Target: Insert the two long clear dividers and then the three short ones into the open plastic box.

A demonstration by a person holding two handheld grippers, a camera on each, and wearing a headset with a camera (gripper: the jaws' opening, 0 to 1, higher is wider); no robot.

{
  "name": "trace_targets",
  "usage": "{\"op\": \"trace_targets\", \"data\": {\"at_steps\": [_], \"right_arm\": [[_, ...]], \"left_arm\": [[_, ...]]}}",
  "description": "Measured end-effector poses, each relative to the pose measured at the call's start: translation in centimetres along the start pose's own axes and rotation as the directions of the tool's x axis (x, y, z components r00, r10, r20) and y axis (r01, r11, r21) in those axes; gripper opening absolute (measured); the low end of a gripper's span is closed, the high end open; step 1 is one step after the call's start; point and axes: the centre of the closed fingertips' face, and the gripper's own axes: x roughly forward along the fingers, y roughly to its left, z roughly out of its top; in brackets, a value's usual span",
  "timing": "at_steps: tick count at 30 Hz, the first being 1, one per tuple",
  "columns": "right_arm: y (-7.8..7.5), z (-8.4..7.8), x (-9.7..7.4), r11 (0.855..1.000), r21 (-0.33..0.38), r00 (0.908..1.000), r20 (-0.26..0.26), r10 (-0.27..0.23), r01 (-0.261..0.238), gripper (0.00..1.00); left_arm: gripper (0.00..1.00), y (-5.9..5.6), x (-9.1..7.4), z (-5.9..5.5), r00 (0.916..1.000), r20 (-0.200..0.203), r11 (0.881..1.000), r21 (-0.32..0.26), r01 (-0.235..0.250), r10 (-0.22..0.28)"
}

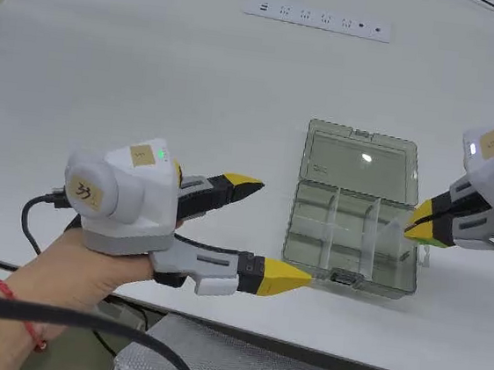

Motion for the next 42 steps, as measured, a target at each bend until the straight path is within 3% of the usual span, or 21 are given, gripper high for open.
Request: {"op": "trace_targets", "data": {"at_steps": [5, 11, 21, 29, 42], "right_arm": [[0.3, 0.4, -0.1, 1.0, 0.005, 0.9999, -0.011, -0.004, 0.004, 0.02], [0.7, 0.7, -0.2, 1.0, -0.018, 0.9983, -0.058, -0.008, 0.007, 0.02], [0.6, 0.6, -0.3, 1.0, -0.002, 0.9968, -0.08, -0.004, 0.004, 0.02], [0.1, -0.1, 0.4, 1.0, 0.002, 0.996, -0.089, 0.011, -0.011, 0.02], [-0.2, -1.1, 1.4, 0.999, 0.024, 0.9975, -0.064, 0.03, -0.028, 0.02]], "left_arm": [[0.81, 0.0, 0.0, 0.0, 1.0, 0.002, 1.0, 0.0, 0.0, 0.0], [0.8, 0.1, 0.1, 0.0, 1.0, 0.003, 1.0, 0.0, 0.003, -0.003], [0.8, 0.2, 0.0, 0.0, 1.0, 0.005, 1.0, -0.001, 0.006, -0.006], [0.8, 0.2, 0.1, 0.0, 1.0, 0.003, 1.0, 0.0, 0.008, -0.008], [0.8, 0.2, 0.2, 0.0, 0.9999, 0.005, 1.0, -0.001, 0.01, -0.01]]}}
